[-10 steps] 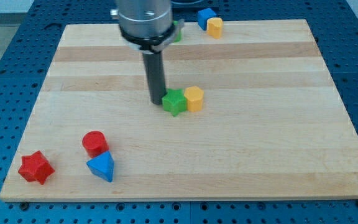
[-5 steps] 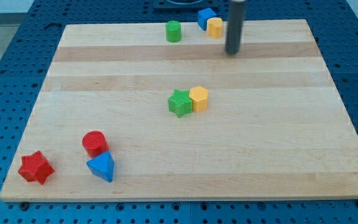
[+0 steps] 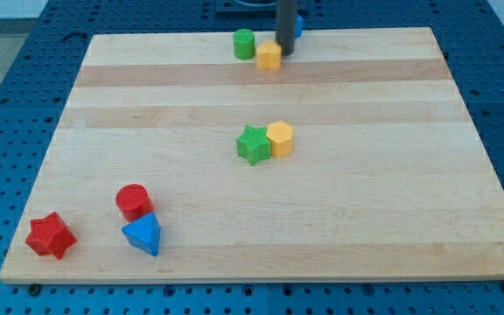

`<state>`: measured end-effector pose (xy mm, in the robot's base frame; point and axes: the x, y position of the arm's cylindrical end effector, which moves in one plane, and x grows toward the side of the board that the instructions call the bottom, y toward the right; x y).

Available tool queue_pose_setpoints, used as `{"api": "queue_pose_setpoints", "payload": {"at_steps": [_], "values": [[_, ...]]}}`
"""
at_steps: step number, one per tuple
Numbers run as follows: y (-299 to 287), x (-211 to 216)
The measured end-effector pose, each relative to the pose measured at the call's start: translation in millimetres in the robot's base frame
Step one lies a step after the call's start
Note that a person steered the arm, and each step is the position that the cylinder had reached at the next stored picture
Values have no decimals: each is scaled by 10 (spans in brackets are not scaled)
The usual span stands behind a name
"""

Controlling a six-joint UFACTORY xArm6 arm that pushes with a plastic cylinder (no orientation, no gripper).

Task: Push the yellow heart towards the center

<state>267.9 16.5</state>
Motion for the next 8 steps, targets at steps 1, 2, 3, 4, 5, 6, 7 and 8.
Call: {"api": "queue_pose_setpoints", "payload": {"at_steps": [1,2,3,4,5,6,7,8], "values": [[-327,585],[-369,668],[-173,536],[23,288],[-72,94],[-610,139],[-871,526],[-865,732]]}}
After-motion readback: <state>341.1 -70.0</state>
